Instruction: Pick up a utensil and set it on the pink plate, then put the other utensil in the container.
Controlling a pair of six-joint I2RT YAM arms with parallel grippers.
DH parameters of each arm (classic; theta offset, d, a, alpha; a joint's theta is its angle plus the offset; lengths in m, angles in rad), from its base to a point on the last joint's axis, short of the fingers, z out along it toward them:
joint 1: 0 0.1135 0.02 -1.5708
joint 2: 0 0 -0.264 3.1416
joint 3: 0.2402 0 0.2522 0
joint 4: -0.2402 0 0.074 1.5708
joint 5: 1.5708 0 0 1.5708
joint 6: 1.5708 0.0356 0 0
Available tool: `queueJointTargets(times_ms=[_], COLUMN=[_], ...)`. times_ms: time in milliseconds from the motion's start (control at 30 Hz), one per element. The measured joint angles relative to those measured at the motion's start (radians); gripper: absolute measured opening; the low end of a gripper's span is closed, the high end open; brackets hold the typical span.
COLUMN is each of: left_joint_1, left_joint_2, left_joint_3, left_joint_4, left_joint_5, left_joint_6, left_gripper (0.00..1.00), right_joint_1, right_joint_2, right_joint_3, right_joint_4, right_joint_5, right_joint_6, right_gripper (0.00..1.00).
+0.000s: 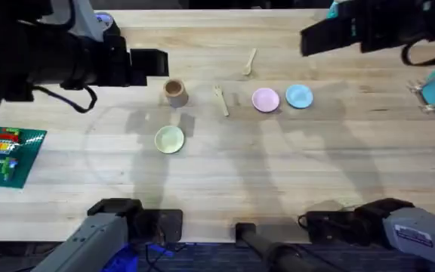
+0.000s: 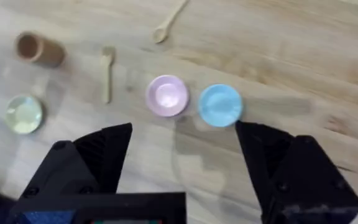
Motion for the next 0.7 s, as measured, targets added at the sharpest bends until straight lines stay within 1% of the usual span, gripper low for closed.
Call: queueJointTargets(times_ms=[133,233,400,533,700], left_joint_1=[0.017,0.055,0.115,0.148,0.167], left_joint_2=[0.016,0.016,0.016,0.016,0.016], left_joint_3=[0.000,0.001,0.001,0.001,0.001], left_joint_4=[-0.002,-0.003,-0.017,-0.017,-0.016], left_joint_5=[0.008,0.011,0.011,0.011,0.011], left_joint_6=[0.000,0.000,0.000,0.000,0.000], left_gripper=[0.993,0.993,0.994,0.994,0.994], right_joint_1=[0.060,0.088,0.129,0.171,0.234], right_joint_2=[0.000,0.000,0.007,0.057,0.159], right_joint_3=[0.000,0.000,0.001,0.011,0.012], right_joint_4=[-0.002,0.015,0.079,0.120,0.146], right_joint_5=[-0.005,-0.008,-0.024,-0.024,-0.009], right_joint_6=[0.048,0.120,0.169,0.215,0.280], right_gripper=[0.997,0.997,0.997,0.996,0.996])
